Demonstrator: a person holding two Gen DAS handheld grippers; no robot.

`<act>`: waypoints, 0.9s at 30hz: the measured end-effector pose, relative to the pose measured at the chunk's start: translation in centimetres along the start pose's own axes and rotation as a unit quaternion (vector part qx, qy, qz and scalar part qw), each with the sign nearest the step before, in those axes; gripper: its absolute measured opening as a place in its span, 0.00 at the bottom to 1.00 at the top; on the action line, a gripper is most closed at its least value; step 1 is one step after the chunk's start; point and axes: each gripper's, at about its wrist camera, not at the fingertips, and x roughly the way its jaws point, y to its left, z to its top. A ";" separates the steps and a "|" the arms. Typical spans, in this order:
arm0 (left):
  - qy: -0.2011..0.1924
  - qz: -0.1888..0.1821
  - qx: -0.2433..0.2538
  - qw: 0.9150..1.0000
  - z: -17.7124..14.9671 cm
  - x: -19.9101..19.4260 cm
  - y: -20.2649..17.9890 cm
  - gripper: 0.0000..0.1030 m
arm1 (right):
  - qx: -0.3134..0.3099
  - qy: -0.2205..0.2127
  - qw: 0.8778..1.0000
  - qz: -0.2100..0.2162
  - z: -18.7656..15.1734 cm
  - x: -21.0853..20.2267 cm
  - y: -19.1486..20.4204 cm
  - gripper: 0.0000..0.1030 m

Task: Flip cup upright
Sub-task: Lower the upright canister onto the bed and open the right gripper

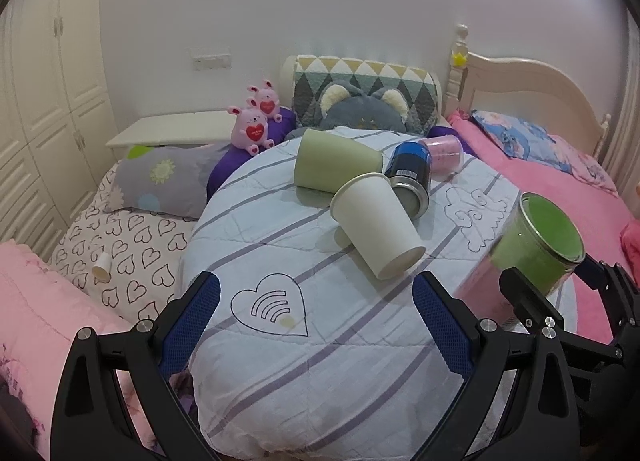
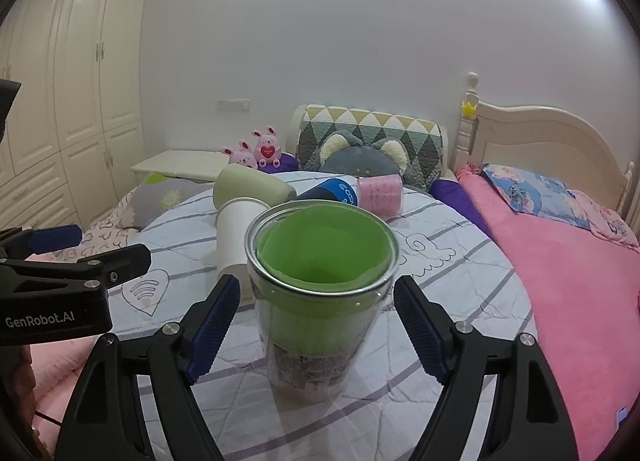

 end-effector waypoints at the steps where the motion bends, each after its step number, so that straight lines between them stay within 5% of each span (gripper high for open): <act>1: -0.001 0.002 -0.002 1.000 0.0 -0.2 -0.1 0.96 | 0.001 -0.001 1.000 0.004 -0.1 -0.2 -0.2 0.79; 16: -0.043 0.022 0.006 0.999 -1.6 -5.6 -2.8 0.98 | 0.024 -0.030 0.999 0.033 -1.3 -4.2 -2.1 0.79; 27: -0.086 0.006 0.019 0.996 -4.4 -7.8 -5.4 1.00 | 0.056 -0.056 0.997 0.001 -3.2 -8.1 -5.2 0.79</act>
